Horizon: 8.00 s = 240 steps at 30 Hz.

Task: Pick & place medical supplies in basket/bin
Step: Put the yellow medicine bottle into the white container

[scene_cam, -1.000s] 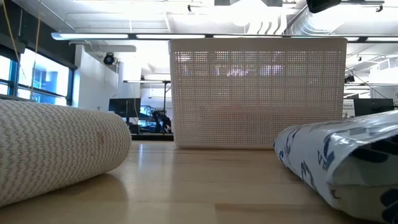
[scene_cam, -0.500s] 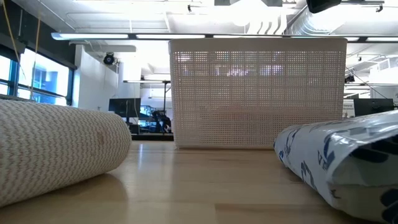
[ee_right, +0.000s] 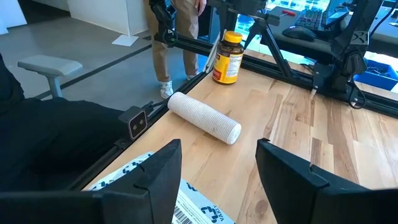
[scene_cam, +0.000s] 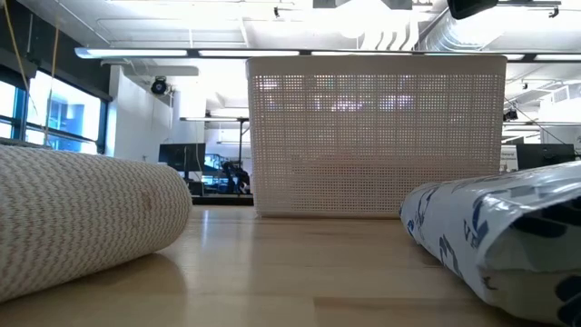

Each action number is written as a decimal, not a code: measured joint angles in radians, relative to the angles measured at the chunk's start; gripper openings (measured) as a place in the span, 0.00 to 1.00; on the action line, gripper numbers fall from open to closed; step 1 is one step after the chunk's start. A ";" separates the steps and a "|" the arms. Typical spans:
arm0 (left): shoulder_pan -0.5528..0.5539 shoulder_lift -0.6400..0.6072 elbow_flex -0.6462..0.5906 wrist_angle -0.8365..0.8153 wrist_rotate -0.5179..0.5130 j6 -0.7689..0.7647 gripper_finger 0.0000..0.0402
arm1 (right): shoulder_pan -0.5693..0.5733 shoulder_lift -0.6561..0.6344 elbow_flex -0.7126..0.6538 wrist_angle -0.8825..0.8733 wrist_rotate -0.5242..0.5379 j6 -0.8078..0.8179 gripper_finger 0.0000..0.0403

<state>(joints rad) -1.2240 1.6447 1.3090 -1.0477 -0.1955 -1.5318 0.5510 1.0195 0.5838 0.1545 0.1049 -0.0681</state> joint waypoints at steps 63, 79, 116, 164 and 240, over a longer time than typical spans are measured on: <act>0.303 0.002 -0.001 -0.037 -0.171 0.258 0.95 | 0.000 0.000 0.000 -0.012 0.000 0.001 0.49; 0.329 0.000 0.000 -0.042 -0.135 0.311 0.71 | 0.000 0.000 0.000 -0.016 0.000 0.009 0.49; 0.409 -0.040 -0.004 0.024 -0.156 0.536 0.63 | -0.001 0.000 0.000 -0.014 0.024 -0.016 0.49; 0.440 -0.042 0.187 -0.003 -0.208 0.742 0.63 | 0.000 -0.073 0.000 0.051 0.068 -0.074 0.49; 1.506 0.060 0.715 -0.038 0.246 1.678 0.63 | -0.026 -0.070 0.153 -0.251 0.144 0.112 0.49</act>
<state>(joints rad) 0.2816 1.7044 2.0243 -1.0861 0.0505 0.1463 0.5247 0.9497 0.7368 -0.0965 0.2484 0.0436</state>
